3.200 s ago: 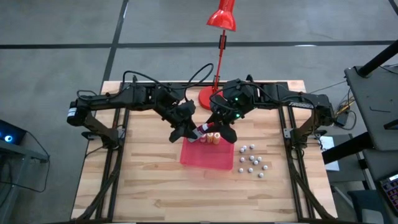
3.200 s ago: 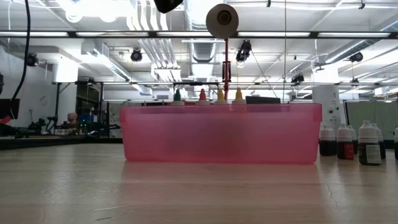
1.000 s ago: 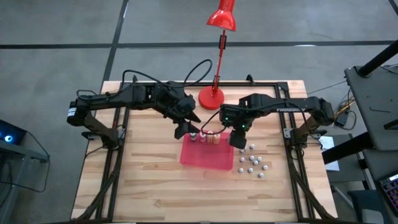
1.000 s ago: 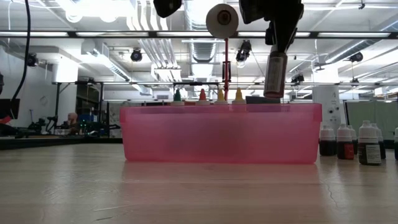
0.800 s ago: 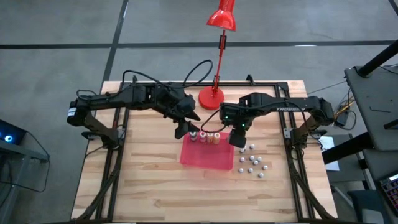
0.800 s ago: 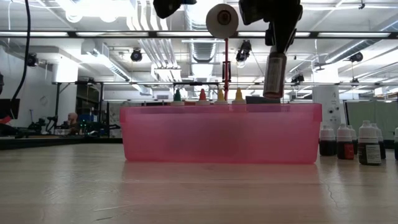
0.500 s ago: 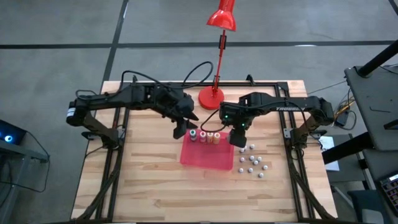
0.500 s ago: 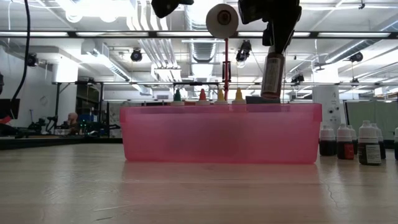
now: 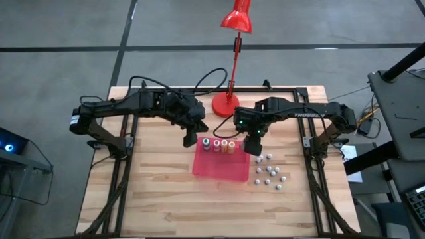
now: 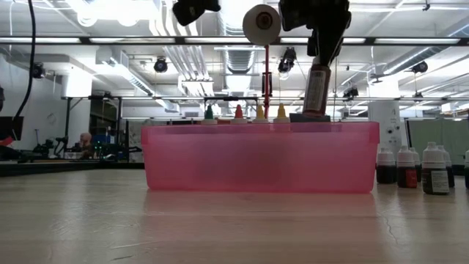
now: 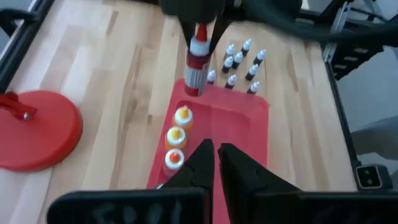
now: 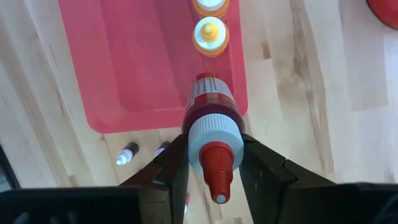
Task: Pick & Place food coloring
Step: Put the large red food coloring bottle into the red bin
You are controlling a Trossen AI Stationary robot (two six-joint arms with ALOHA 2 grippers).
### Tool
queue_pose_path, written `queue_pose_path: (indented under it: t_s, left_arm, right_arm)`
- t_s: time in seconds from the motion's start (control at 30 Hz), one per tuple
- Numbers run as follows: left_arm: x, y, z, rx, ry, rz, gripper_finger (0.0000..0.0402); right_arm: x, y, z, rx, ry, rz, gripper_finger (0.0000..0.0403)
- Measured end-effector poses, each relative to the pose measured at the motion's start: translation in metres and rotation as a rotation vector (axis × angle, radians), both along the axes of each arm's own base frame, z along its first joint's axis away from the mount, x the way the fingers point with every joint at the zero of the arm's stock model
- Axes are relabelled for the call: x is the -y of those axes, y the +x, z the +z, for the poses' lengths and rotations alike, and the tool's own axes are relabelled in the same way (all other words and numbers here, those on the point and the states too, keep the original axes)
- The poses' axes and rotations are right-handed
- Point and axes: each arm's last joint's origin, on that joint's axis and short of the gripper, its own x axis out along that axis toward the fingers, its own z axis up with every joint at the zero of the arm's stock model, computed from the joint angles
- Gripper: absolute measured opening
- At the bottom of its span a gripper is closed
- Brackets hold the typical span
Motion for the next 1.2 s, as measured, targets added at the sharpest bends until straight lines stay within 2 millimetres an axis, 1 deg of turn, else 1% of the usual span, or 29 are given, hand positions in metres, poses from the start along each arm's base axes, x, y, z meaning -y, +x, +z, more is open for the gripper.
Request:
queue_pose_path:
  t_s: [0.13, 0.33, 0.43, 0.53, 0.67, 0.73, 0.9, 1.2]
  left_arm:
    - [0.001, -0.012, -0.009, 0.005, -0.019, 0.016, 0.0000]
    - [0.004, -0.033, -0.019, 0.168, -0.036, 0.016, 0.0000]
    - [0.005, -0.044, -0.027, 0.223, -0.037, 0.018, 0.0000]
    - [0.006, -0.054, -0.034, 0.247, -0.046, 0.025, 0.0000]
    - [0.007, -0.066, -0.039, 0.267, -0.075, 0.044, 0.0000]
    - [0.007, -0.070, -0.037, 0.284, -0.087, 0.052, 0.0000]
    - [0.008, -0.073, -0.035, 0.299, -0.091, 0.060, 0.0000]
    - [0.007, -0.074, -0.035, 0.299, -0.108, 0.073, 0.0000]
  right_arm:
    - [0.000, 0.000, 0.000, 0.003, 0.000, 0.000, 0.0109]
    - [0.003, 0.002, 0.000, 0.022, -0.004, 0.007, 0.0109]
    - [0.005, 0.004, -0.001, 0.038, -0.007, 0.001, 0.0109]
    - [0.008, 0.009, -0.010, -0.005, -0.003, -0.004, 0.0108]
    - [0.010, 0.024, -0.028, -0.072, 0.022, 0.022, 0.0108]
    - [0.010, 0.029, -0.036, -0.117, 0.028, 0.030, 0.0108]
    - [0.011, 0.037, -0.047, -0.156, 0.025, 0.046, 0.0107]
    - [0.013, 0.039, -0.053, -0.181, -0.025, 0.016, 0.0107]
